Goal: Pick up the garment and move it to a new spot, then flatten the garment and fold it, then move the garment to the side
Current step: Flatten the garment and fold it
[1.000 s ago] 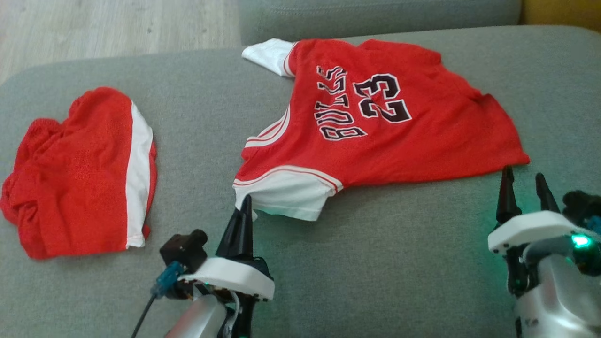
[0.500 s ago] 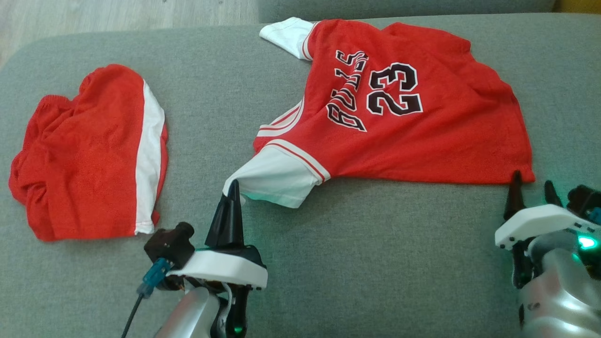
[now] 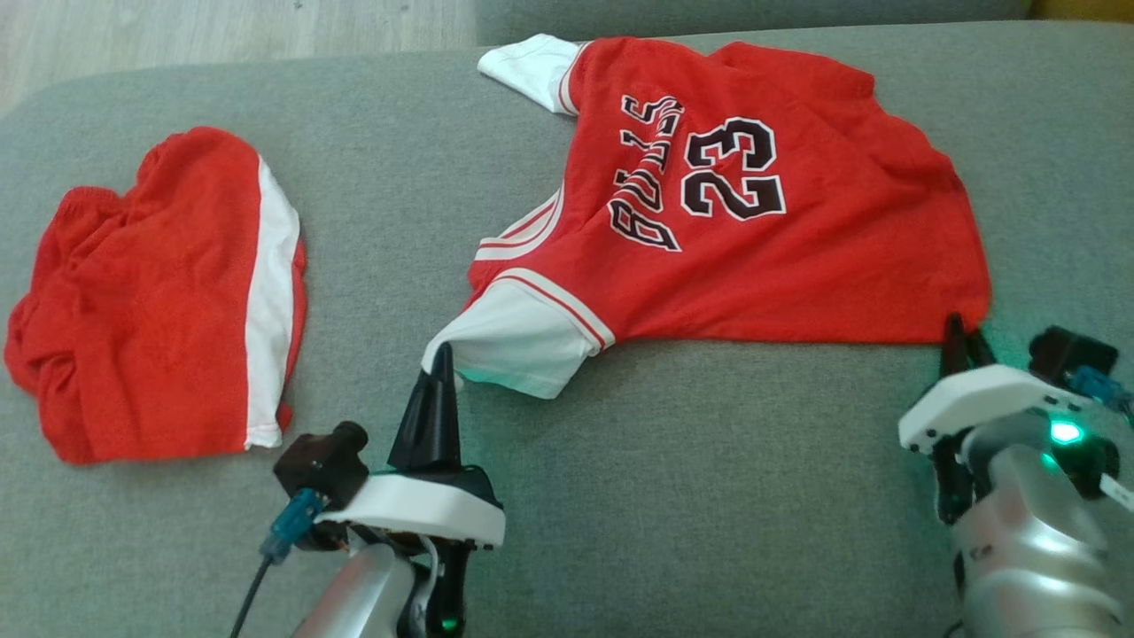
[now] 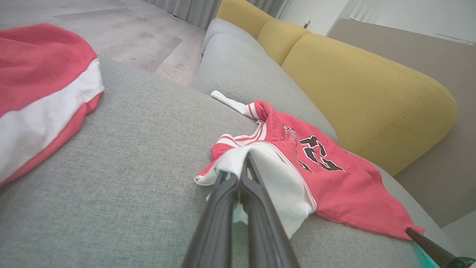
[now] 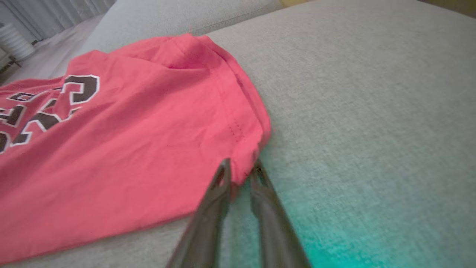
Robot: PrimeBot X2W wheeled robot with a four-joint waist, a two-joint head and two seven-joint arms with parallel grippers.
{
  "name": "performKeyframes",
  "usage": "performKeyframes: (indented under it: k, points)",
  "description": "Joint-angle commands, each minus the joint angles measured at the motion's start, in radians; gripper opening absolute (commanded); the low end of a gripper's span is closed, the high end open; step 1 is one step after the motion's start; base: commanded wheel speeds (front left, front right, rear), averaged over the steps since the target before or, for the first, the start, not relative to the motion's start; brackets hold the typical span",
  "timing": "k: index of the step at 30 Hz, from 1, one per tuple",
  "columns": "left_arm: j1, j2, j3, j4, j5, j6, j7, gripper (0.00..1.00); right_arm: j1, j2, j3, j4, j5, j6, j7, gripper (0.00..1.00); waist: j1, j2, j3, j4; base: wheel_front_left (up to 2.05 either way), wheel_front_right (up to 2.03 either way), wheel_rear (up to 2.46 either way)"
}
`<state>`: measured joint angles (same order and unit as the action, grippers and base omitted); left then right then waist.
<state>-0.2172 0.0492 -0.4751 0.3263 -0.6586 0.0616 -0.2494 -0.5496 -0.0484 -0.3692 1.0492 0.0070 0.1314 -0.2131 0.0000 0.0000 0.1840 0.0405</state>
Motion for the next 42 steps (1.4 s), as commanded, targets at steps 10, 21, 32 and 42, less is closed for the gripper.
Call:
performKeyframes:
  k: [10,21,32,42]
  points:
    - [-0.077,0.001,0.141,-0.04,0.04,-0.041,-0.012,0.0,-0.138,-0.053,0.265,-0.144,0.082,-0.001,-0.038,0.0,0.0,0.0,-0.047,-0.065,0.0,0.0,0.0]
    - [-0.247,0.07,0.317,-0.209,0.104,-0.079,-0.011,0.0,-0.191,-0.218,0.581,-0.504,0.368,-0.001,0.03,0.0,0.0,0.0,-0.17,-0.116,0.0,0.0,0.0]
    - [-0.327,0.171,0.353,-0.479,0.111,-0.048,0.124,0.0,-0.116,-0.319,0.596,-0.835,0.48,-0.001,0.092,0.0,0.0,0.0,-0.23,-0.132,0.0,0.0,0.0]
    - [-0.406,0.234,0.39,-0.58,0.066,-0.013,0.285,0.0,-0.085,-0.292,0.492,-1.029,0.427,-0.001,0.277,0.0,0.0,0.0,-0.134,-0.149,0.0,0.0,0.0]
